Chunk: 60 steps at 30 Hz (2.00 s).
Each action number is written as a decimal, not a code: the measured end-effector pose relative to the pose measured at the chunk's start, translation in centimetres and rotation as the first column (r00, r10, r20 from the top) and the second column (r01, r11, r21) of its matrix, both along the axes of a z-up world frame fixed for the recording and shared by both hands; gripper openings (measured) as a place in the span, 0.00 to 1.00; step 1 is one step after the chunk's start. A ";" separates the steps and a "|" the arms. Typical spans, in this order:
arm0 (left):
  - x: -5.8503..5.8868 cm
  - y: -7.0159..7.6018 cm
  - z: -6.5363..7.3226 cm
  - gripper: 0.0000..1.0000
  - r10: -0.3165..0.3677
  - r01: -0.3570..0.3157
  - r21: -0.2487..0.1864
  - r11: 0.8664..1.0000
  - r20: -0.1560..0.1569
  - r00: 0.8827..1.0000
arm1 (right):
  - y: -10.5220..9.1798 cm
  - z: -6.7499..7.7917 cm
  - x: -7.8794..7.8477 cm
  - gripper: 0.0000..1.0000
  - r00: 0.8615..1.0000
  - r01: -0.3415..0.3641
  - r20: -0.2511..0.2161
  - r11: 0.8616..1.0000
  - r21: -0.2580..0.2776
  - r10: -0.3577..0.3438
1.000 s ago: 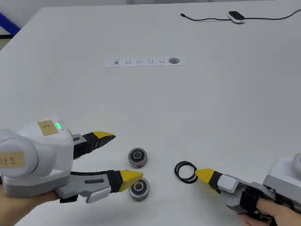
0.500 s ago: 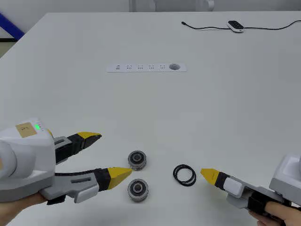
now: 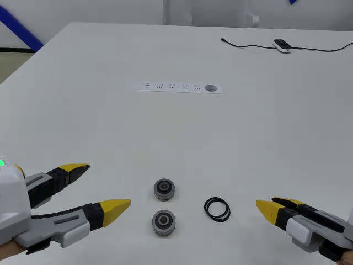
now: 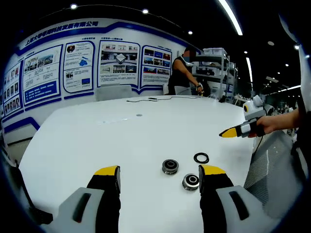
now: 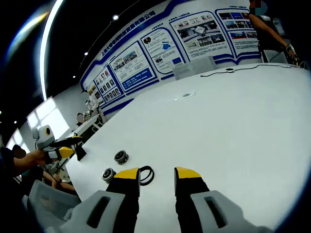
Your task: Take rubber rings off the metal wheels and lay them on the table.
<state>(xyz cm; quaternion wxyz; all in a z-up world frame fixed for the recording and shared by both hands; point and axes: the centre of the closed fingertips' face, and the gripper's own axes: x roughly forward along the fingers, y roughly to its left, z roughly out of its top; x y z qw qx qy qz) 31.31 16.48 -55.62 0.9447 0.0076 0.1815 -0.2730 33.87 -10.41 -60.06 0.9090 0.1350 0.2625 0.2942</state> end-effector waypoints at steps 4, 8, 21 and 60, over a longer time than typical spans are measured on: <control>-0.7 0.6 0.2 0.69 0.023 -0.023 -0.005 1.000 0.010 1.000 | -0.4 0.4 -1.0 0.33 0.999 -0.033 0.020 0.999 -0.044 0.033; -1.4 0.1 0.0 0.71 0.022 -0.022 -0.006 1.000 0.013 1.000 | -0.4 0.6 -1.8 0.37 0.997 -0.064 0.040 0.995 -0.080 0.067; -2.8 -2.1 -1.3 0.76 -0.016 0.016 -0.005 1.000 0.002 1.000 | 0.7 0.5 -2.5 0.46 0.980 -0.169 0.073 0.972 -0.163 0.183; -5.6 -3.1 -4.8 0.93 -0.088 0.096 0.111 0.989 -0.079 0.993 | 2.3 -0.2 -2.3 0.79 0.900 -0.350 0.096 0.836 -0.423 0.426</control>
